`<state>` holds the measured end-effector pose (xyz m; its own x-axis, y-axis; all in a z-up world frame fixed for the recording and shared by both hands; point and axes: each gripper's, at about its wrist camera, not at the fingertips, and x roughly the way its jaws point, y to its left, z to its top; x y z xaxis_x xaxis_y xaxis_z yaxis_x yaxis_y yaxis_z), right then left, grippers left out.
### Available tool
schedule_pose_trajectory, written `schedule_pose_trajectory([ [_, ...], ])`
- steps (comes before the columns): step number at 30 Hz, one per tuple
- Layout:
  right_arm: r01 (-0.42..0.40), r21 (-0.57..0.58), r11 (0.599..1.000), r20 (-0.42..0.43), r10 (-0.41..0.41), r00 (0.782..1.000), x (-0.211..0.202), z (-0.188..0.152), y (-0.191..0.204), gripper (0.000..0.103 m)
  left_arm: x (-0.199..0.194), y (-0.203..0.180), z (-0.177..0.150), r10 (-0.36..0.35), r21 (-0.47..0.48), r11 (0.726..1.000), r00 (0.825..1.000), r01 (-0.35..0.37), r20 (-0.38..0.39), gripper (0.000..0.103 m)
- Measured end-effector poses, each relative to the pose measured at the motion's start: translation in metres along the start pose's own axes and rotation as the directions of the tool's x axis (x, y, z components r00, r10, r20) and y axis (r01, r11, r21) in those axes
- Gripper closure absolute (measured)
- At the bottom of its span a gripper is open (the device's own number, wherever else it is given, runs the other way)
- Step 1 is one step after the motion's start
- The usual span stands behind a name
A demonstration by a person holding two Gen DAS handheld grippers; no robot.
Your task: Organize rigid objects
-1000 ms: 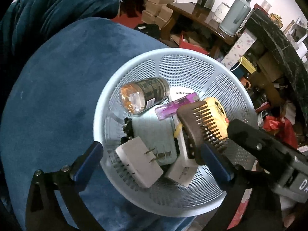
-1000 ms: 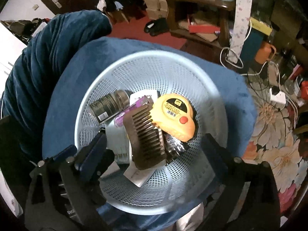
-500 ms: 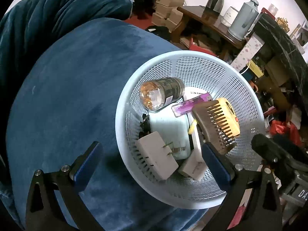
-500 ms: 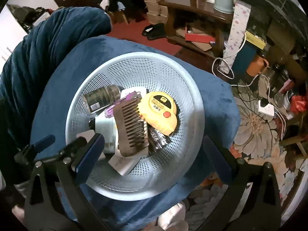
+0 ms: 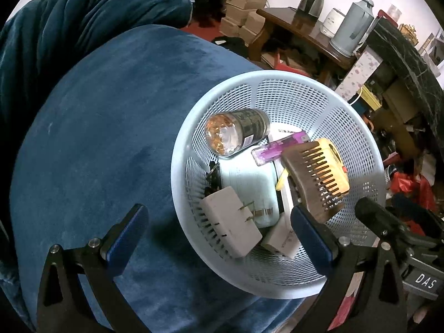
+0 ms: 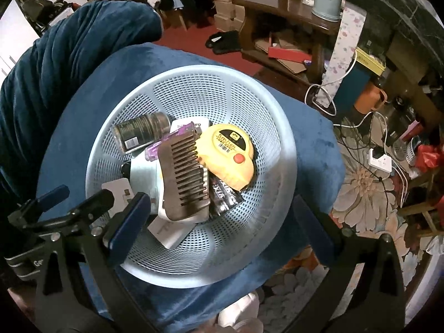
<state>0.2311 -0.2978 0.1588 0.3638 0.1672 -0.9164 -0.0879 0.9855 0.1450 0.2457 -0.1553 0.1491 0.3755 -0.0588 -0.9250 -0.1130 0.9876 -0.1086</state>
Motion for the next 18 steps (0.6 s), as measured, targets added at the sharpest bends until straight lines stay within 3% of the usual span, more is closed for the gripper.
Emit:
schedule_pose_trajectory([
  [18, -0.008, 0.009, 1.000, -0.028, 0.008, 1.000, 0.0069, -0.0038, 0.0015, 0.000, -0.0040, 0.0058, -0.0030, 0.010, -0.006, 1.000, 1.000, -0.010, 0.000, 0.001],
])
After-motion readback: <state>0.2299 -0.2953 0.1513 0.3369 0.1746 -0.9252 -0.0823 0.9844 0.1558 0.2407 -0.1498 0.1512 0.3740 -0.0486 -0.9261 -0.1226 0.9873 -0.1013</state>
